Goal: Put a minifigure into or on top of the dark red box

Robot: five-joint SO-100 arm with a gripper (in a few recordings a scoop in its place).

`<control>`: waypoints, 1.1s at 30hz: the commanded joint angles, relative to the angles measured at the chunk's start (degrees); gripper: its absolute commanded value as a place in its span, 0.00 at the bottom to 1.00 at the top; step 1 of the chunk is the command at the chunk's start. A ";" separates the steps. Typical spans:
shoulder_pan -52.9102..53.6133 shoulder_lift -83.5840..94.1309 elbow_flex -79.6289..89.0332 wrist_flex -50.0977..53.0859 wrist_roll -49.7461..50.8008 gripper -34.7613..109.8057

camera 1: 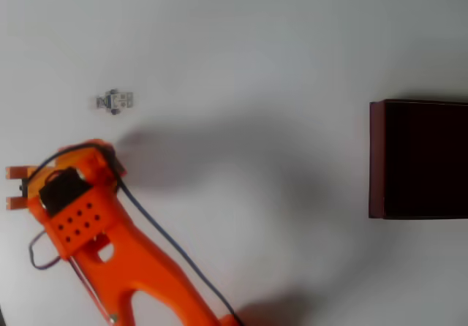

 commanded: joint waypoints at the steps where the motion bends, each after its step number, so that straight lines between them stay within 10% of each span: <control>1: -1.58 -4.22 -8.88 2.02 0.18 0.40; 33: 6.86 -21.27 -43.33 17.23 -5.36 0.40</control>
